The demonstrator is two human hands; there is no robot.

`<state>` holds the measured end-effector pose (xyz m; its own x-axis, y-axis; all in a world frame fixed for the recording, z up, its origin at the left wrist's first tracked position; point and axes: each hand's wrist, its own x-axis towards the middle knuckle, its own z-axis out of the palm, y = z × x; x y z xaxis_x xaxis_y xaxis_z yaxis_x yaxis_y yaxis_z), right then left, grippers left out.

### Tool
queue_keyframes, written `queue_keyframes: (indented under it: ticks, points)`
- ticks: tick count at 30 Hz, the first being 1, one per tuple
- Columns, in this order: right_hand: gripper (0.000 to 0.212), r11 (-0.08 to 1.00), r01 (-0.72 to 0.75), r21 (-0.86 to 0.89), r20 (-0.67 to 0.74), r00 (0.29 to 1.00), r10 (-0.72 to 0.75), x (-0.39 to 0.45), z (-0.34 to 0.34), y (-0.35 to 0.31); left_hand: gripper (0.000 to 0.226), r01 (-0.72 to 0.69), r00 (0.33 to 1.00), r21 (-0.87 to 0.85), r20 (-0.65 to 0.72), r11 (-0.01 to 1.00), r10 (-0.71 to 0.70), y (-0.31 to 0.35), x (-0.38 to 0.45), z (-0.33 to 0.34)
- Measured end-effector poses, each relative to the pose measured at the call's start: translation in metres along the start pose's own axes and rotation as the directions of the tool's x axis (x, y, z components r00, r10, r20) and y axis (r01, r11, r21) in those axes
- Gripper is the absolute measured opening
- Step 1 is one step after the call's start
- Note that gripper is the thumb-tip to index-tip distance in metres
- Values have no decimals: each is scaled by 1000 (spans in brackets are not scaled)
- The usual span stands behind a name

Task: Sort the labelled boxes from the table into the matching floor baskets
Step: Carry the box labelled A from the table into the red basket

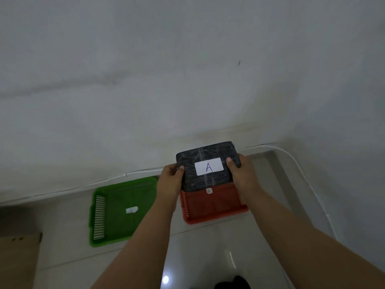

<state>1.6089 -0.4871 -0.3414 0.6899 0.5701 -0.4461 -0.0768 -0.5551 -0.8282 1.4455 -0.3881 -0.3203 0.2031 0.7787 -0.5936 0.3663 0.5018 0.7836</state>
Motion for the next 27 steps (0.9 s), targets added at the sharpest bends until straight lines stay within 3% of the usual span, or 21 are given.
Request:
queue_keyframes:
  ticks: [3,6,10,12,14,16,20,27]
  points:
    - [48,999,-6,-42,-48,999,4,55,30,79,29,0,1000,24,7,1000,0,-68,57,26]
    - [42,999,-23,-35,-6,1000,23,109,62,150,35,-43,999,109,25,993,40,-137,118,50]
    - [68,999,-21,-27,-5,1000,20,187,97,247,45,-100,995,250,13,963,100,-208,179,82]
    - [64,997,-66,-45,-21,998,66,186,99,245,47,-119,993,273,12,955,120,-211,184,86]
    - [49,995,-80,-61,22,996,81,230,124,308,47,-122,992,308,8,944,125,-276,233,118]
    - [45,993,-90,-74,14,996,91,236,127,310,48,-119,991,334,-17,935,133,-277,239,118]
    - [60,994,-75,-80,2,997,75,250,138,331,57,-144,985,363,-33,921,167,-293,252,123]
    - [54,993,-55,-109,23,998,58,250,136,330,54,-146,985,362,-30,921,168,-295,260,127]
